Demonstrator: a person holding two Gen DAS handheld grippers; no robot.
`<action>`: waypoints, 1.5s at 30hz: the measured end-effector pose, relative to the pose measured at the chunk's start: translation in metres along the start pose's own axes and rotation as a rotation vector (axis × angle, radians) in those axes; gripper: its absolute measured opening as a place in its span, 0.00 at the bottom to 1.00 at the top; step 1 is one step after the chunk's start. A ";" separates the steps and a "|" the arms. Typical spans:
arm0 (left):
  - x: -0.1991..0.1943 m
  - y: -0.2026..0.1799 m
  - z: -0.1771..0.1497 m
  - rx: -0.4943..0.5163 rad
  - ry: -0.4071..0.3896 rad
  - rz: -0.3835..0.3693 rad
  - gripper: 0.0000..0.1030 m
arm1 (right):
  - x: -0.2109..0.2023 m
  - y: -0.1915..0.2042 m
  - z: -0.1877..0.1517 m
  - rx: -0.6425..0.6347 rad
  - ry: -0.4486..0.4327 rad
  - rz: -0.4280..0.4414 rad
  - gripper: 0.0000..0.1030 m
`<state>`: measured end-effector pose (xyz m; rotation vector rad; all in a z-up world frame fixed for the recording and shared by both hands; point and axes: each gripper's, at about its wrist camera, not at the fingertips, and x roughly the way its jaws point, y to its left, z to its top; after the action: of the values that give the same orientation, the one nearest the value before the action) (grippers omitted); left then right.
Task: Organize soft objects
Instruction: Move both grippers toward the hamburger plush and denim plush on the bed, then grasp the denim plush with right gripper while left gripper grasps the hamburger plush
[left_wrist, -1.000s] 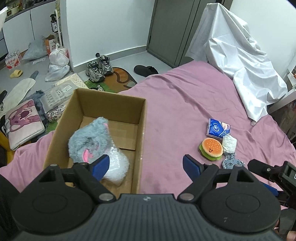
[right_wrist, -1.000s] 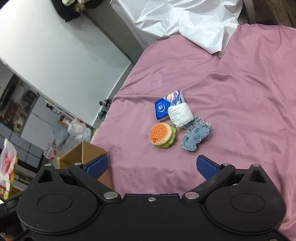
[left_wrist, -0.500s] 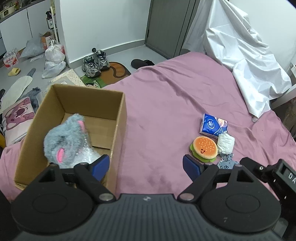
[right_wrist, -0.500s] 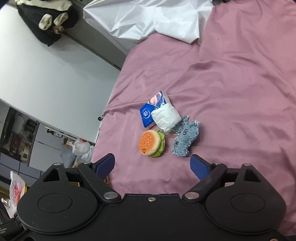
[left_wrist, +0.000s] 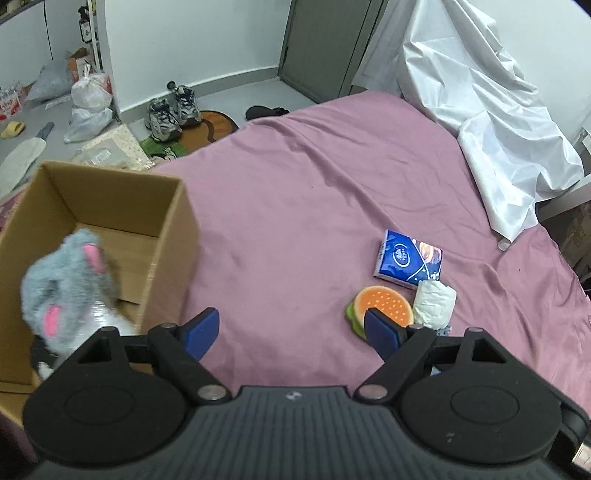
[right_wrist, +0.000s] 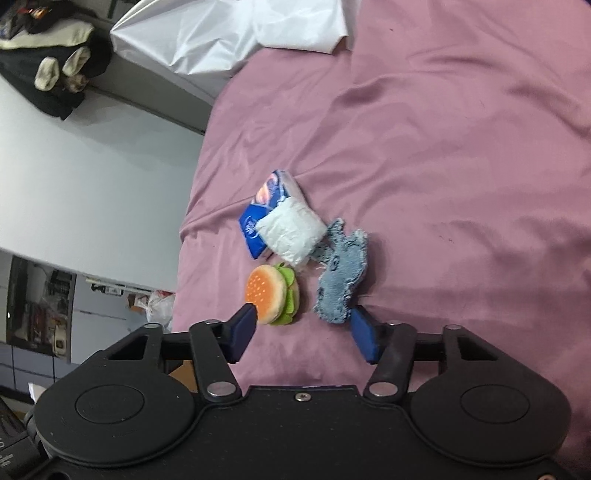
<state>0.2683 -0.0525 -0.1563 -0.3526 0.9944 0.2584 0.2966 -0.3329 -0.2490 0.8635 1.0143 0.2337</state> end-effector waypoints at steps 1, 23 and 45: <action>0.004 -0.001 0.001 -0.005 0.004 -0.004 0.82 | 0.001 -0.002 0.000 0.012 -0.001 -0.004 0.53; 0.077 -0.038 0.003 -0.046 0.089 -0.118 0.78 | 0.021 -0.025 0.012 0.163 -0.022 0.075 0.54; 0.071 -0.034 0.003 -0.112 0.085 -0.222 0.26 | 0.006 -0.021 0.008 0.124 -0.085 0.004 0.19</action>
<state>0.3206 -0.0790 -0.2095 -0.5758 1.0171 0.0989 0.3016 -0.3478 -0.2662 0.9799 0.9552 0.1380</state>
